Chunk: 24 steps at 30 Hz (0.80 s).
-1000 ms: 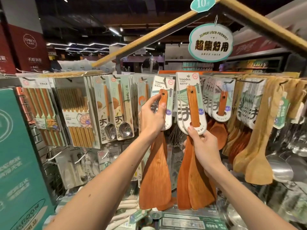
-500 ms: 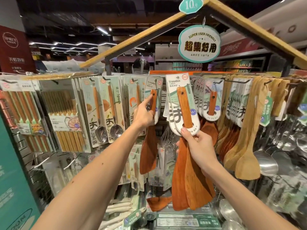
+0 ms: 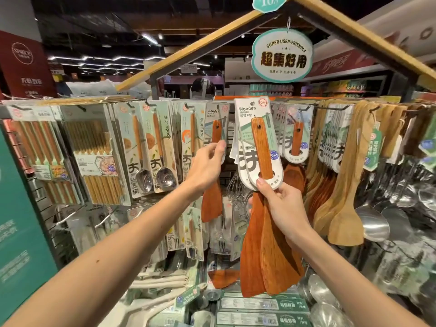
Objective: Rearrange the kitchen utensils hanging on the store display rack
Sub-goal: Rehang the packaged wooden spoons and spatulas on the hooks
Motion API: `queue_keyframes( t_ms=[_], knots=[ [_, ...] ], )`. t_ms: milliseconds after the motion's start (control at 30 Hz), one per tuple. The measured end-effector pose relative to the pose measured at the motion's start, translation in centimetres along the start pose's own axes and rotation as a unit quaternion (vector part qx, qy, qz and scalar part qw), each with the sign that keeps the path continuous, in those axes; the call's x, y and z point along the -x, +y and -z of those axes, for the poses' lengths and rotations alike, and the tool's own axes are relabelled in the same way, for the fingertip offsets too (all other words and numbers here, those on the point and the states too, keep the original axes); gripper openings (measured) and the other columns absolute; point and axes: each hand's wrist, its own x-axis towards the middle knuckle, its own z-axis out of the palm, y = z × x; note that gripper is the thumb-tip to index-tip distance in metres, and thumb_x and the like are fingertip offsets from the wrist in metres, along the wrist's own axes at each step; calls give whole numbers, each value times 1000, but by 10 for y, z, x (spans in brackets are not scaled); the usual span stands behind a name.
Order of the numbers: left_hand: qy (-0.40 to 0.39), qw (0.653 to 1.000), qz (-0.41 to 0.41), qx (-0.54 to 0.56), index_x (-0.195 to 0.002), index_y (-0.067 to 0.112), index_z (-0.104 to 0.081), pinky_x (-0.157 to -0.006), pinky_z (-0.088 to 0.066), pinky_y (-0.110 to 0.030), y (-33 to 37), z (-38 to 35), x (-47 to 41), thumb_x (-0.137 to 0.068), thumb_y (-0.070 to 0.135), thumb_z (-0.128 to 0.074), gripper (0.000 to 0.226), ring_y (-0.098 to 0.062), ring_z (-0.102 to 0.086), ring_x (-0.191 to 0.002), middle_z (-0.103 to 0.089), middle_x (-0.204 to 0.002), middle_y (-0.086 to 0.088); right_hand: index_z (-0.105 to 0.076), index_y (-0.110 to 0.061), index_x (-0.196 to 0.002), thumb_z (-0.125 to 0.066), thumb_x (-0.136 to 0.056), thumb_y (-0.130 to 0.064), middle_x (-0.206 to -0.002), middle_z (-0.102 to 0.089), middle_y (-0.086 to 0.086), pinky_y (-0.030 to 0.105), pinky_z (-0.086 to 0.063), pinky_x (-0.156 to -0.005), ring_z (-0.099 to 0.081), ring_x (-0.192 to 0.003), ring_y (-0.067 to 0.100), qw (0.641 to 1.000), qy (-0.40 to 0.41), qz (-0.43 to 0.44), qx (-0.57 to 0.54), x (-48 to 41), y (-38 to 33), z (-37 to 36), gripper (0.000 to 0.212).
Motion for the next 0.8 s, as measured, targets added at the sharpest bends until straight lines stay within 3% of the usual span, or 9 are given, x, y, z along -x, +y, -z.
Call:
queue_keyframes(
  t_ms=[100,167,300,400,467,533,667,800],
  knots=[
    [-62,977,55,195,-109,22,-67,-80,-57,-30,18,-7,38,-103,54,-29,50,-12,-73,-90,-77,-97,1,-73,-15,-101,-64,-94,-30,-82,-77,12,41,-59,-71,-73,-73,26,1000,-18,7,10,8,3,-6,18],
    [-72,971,55,223,-113,15,-69,-74,-60,-30,25,-11,58,-104,50,-32,52,-19,-74,-89,-77,-100,-5,-75,-17,-94,-63,-95,-26,-84,-77,12,43,-58,-74,-73,-74,25,999,-40,8,4,15,6,-13,15],
    [0,959,67,274,-121,3,-62,-70,-60,-25,19,-13,82,-107,21,-40,32,-21,-74,-92,-75,-108,-12,-75,-19,-98,-63,-95,-25,-92,-78,2,33,-58,-78,-73,-86,18,997,-79,13,14,29,15,-22,13],
    [46,964,61,253,-119,8,-63,-76,-62,-31,6,-13,94,-106,16,-44,24,-19,-74,-93,-76,-105,-6,-76,-11,-83,-67,-92,-34,-85,-73,23,38,-50,-68,-66,-71,27,994,-94,-18,43,36,25,-22,27],
    [75,969,58,229,-113,9,-65,-72,-62,-32,-1,-13,102,-104,15,-49,19,-18,-75,-88,-77,-100,-5,-74,-2,-79,-68,-90,-39,-76,-72,23,35,-48,-61,-64,-62,26,992,-100,-43,66,39,30,-23,39],
    [92,974,55,201,-108,9,-66,-69,-62,-35,-7,-12,107,-102,15,-53,15,-18,-75,-84,-77,-95,-5,-73,-3,-80,-68,-90,-38,-73,-73,20,30,-49,-55,-66,-60,23,991,-107,-53,64,42,33,-23,37],
    [136,973,77,170,-99,15,-69,-72,-61,-37,-18,-6,108,-91,14,-71,8,-17,-75,-82,-78,-88,-1,-69,-11,-97,-66,-93,-23,-81,-76,14,37,-59,-59,-73,-70,31,991,-125,-39,33,43,37,-24,13],
    [137,965,115,190,-102,14,-70,-77,-61,-40,-26,3,108,-83,15,-80,21,-21,-75,-85,-78,-91,-1,-58,-12,-113,-66,-93,-12,-95,-75,12,32,-59,-54,-72,-67,29,994,-98,-49,-21,39,39,-19,21]
  ],
)
